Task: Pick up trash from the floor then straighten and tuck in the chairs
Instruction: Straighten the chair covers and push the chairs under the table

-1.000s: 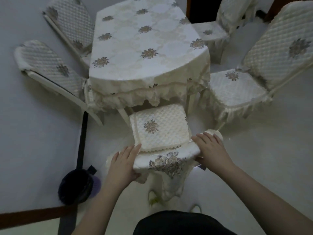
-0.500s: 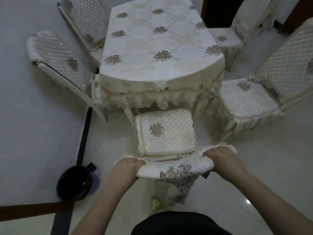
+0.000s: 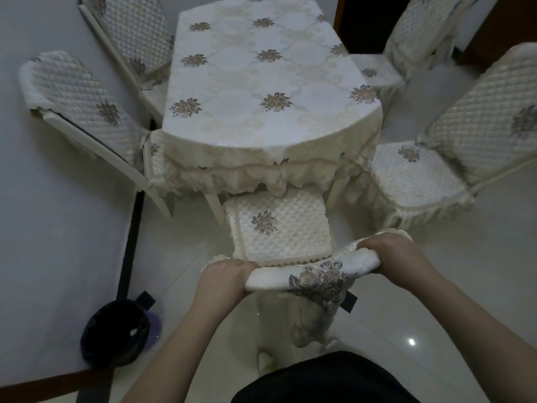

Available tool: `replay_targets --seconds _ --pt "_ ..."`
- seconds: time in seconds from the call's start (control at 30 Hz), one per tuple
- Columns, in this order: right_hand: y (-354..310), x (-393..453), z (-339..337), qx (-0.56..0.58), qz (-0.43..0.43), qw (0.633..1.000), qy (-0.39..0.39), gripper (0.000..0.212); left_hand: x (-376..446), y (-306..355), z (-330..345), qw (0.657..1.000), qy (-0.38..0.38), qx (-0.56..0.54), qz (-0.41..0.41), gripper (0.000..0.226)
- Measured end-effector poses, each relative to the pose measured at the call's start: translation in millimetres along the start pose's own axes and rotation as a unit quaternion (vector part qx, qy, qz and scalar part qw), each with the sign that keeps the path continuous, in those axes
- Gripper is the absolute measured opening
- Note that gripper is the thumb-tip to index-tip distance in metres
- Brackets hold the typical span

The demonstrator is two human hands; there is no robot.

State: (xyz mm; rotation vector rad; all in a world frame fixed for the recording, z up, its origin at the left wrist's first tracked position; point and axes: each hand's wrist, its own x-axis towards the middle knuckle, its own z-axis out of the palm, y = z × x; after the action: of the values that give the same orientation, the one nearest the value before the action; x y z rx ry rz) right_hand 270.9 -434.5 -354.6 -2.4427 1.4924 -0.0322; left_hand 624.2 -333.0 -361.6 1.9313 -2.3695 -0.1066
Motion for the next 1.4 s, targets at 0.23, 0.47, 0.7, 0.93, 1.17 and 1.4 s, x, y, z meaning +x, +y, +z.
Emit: replay_targets --seconds 0.23,0.47,0.7,0.93,1.17,1.4 --pt "-11.1 34.2 -16.6 -0.013 -0.010 0.999 0.030 0.023 35.6 -29.8 -5.8 0.998 -0.035 0.038 -0.041 0.031" --pt "-5.2 60.2 -17.2 -0.010 -0.005 0.999 0.048 0.019 61.6 -27.0 -16.3 0.994 -0.036 0.069 -0.073 0.032" --pt "-5.3 81.9 -29.1 -0.003 -0.006 1.000 0.027 0.013 84.7 -27.9 -21.2 0.991 -0.022 0.106 -0.078 0.033" --pt "2.2 102.5 -26.7 0.047 0.021 0.998 0.048 0.023 104.3 -26.6 -23.0 0.991 -0.079 0.087 -0.067 0.026" --pt "5.2 133.1 -42.5 0.053 0.050 0.996 0.041 0.030 133.6 -40.6 -30.1 0.986 -0.110 0.100 -0.080 0.037" --pt "4.1 153.0 -55.1 0.044 0.052 0.996 0.052 0.033 156.2 -48.7 -48.4 0.986 -0.113 0.105 -0.070 0.040"
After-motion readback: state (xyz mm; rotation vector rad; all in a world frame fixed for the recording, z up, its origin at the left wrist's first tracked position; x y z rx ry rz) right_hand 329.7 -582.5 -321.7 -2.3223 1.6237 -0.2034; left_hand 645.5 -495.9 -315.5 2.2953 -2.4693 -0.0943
